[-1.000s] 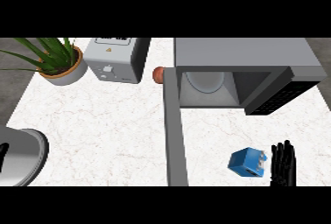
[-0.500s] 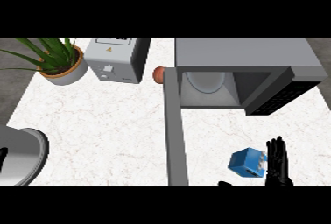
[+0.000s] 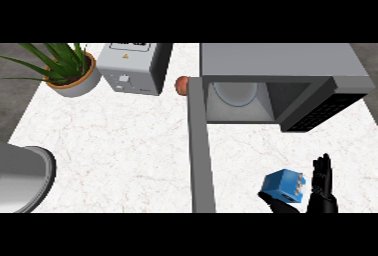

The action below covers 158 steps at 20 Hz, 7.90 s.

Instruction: Pick up the milk, place it into the microwave and close the microwave

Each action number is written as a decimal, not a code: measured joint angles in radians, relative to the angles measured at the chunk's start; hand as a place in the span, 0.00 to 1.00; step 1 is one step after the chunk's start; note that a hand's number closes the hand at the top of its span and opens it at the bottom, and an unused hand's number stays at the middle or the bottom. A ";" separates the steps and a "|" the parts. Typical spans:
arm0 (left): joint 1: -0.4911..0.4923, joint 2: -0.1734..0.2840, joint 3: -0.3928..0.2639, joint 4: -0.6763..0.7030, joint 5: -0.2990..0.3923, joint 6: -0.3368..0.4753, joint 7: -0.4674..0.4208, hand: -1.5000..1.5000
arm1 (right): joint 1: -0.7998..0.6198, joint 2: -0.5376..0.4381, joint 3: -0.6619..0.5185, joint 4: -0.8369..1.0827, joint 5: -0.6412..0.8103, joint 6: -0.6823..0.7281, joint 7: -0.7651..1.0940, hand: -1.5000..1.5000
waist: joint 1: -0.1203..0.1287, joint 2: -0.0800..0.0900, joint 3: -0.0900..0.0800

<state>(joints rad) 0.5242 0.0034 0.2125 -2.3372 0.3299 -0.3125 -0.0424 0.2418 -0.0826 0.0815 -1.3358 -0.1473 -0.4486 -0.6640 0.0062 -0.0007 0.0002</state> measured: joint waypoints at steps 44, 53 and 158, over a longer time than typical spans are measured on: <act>-0.020 0.000 0.038 0.049 0.056 -0.049 0.014 0.00 | -0.291 -0.129 -0.056 0.096 -0.106 0.547 -0.062 1.00 | -0.002 -0.001 0.000; -0.005 0.003 0.091 0.077 0.096 -0.094 0.001 0.00 | -0.344 -0.077 0.003 -0.044 0.020 0.407 0.089 1.00 | 0.001 -0.001 -0.001; -0.322 0.016 -0.163 0.257 -0.150 -0.102 0.076 0.00 | -0.754 0.003 -0.124 0.535 0.228 0.091 -0.248 0.00 | 0.073 -0.014 -0.011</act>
<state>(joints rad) 0.2025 0.0191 0.0499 -2.0797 0.1796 -0.4141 0.0339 -0.5119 -0.0796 -0.0425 -0.8005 0.0808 -0.3577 -0.9122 0.0791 -0.0149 -0.0104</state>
